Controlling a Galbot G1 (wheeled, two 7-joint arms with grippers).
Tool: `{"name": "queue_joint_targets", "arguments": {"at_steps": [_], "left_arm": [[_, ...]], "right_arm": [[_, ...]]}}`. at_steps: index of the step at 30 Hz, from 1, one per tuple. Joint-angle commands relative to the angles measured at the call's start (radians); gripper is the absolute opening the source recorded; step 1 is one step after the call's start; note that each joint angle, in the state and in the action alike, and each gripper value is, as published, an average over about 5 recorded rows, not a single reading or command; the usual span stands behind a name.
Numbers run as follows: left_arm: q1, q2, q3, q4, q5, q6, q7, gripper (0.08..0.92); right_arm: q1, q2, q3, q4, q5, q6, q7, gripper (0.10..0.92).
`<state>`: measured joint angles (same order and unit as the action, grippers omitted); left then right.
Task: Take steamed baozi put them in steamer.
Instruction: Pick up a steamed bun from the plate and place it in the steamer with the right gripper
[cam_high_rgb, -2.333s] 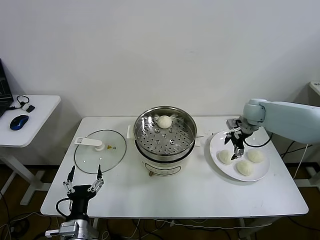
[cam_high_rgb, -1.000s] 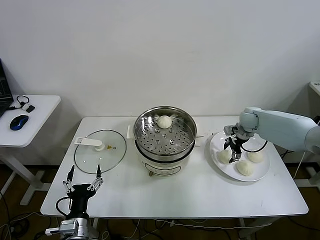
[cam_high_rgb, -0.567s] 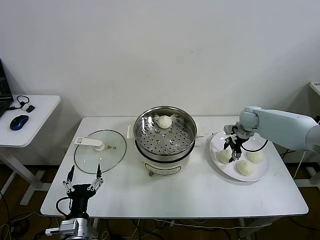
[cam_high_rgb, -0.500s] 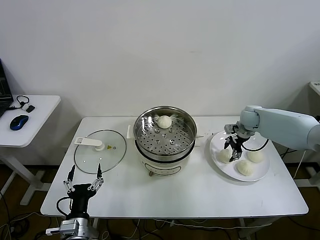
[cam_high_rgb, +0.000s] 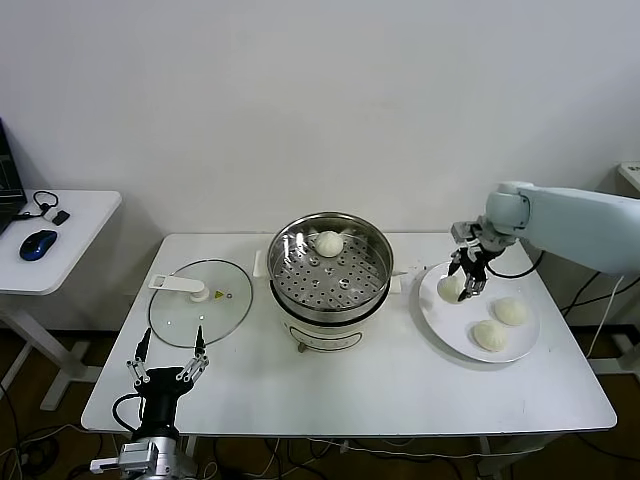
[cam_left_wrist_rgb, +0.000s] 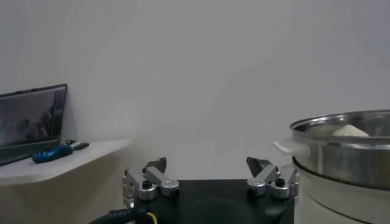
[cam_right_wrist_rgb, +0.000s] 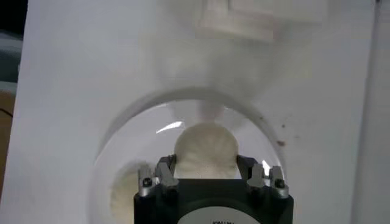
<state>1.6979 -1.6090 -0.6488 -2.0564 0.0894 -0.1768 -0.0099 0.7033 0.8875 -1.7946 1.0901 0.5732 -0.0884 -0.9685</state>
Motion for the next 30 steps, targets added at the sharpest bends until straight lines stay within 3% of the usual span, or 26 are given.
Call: {"name": "queue_joint_targets", "arguments": {"at_steps": [1,11,30], "left_arm": [[0.002,-0.037,0.003,-0.005,0.001,0.001,0.001,0.823],[-0.001,-0.034,0.012,-0.010,-0.001,0.004,0.012,0.823],[0.011,-0.027,0.013,-0.023,-0.011,0.002,0.015,0.823]], "right_arm": [[0.254,0.054,-0.107,0.134,0.134,-0.012,-0.010,0.670],[0.397,0.197,-0.091,0.196,0.317,-0.061,-0.003,0.670],[0.200,0.534,0.018,0.075,0.460,-0.209,0.141,0.670]]}}
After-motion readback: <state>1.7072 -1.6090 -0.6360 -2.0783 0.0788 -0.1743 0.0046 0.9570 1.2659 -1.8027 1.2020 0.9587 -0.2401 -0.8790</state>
